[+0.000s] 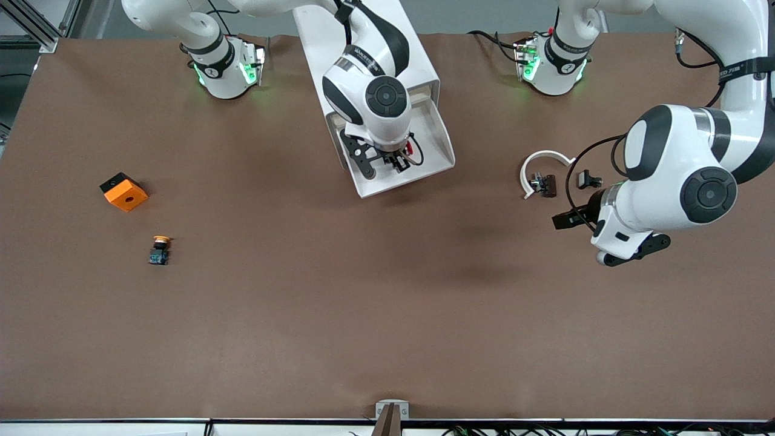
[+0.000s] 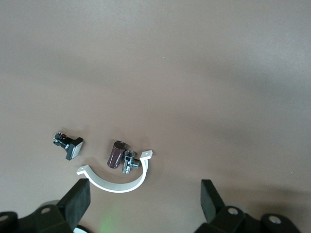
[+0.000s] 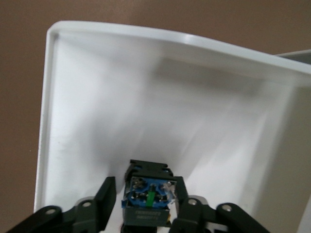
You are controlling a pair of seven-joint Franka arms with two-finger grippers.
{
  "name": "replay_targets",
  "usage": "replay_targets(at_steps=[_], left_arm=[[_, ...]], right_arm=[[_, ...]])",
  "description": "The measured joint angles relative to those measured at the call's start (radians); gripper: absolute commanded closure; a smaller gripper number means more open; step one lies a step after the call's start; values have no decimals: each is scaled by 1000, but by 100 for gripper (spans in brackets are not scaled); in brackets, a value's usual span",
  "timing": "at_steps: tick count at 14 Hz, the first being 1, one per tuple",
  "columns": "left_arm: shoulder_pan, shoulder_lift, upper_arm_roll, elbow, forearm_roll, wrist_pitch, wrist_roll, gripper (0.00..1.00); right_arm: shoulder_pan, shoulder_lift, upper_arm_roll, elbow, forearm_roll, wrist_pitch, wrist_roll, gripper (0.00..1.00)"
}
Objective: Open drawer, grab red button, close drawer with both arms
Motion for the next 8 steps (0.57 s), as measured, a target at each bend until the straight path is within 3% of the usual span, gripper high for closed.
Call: replay_targets(at_steps=[3, 8], left_arm=[[-5, 0, -2, -6, 0, 14, 0, 0], [-22, 9, -45, -16, 0, 41, -64, 0]], right_arm=[[0, 0, -1, 0, 0, 1, 0, 82], [-20, -1, -11, 61, 0, -37, 0, 82]])
